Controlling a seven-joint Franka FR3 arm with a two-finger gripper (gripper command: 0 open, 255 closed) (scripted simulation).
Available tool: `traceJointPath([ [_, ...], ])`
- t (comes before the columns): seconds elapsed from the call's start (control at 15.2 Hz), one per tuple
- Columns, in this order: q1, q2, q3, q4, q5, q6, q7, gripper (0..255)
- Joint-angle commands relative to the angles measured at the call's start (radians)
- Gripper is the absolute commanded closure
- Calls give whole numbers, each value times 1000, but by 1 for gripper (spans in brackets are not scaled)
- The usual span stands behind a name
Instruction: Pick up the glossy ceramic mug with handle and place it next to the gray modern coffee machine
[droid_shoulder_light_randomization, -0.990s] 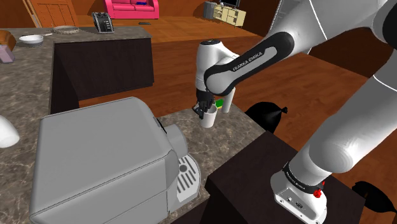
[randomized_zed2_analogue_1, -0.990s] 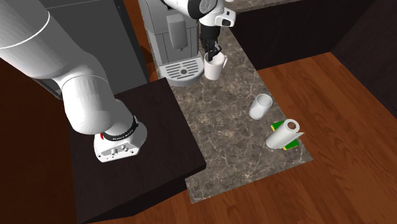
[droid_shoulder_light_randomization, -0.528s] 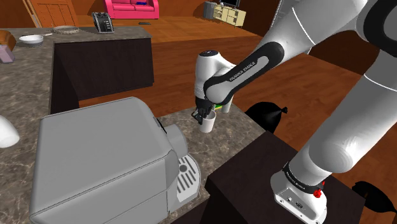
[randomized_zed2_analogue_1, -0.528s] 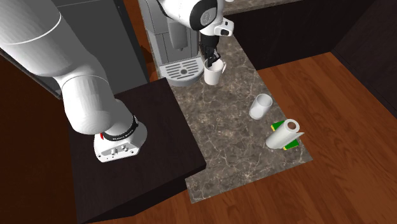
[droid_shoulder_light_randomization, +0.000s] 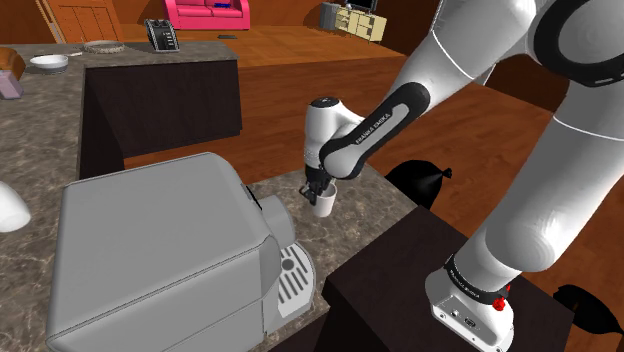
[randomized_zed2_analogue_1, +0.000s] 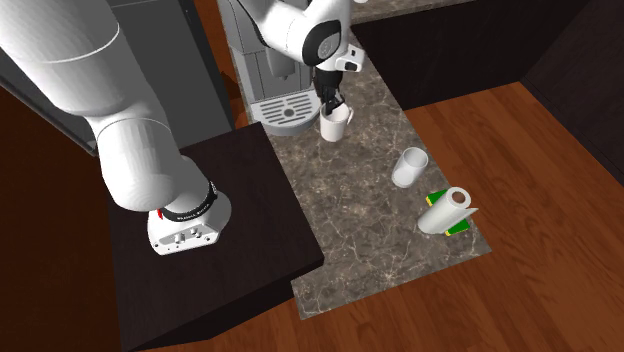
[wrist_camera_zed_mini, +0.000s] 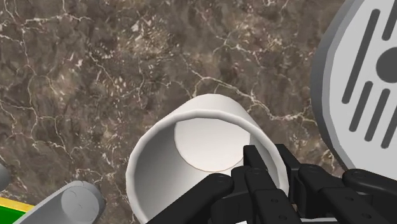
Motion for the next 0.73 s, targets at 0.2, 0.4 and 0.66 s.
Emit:
traceJointPath([
  [0.2,8,66,-16,-1,-48,64,36,255],
  [0.4,16,109,-31,3,-79,101,60,255],
  [0.66,31,168,-55,12,-121,149,93,255],
])
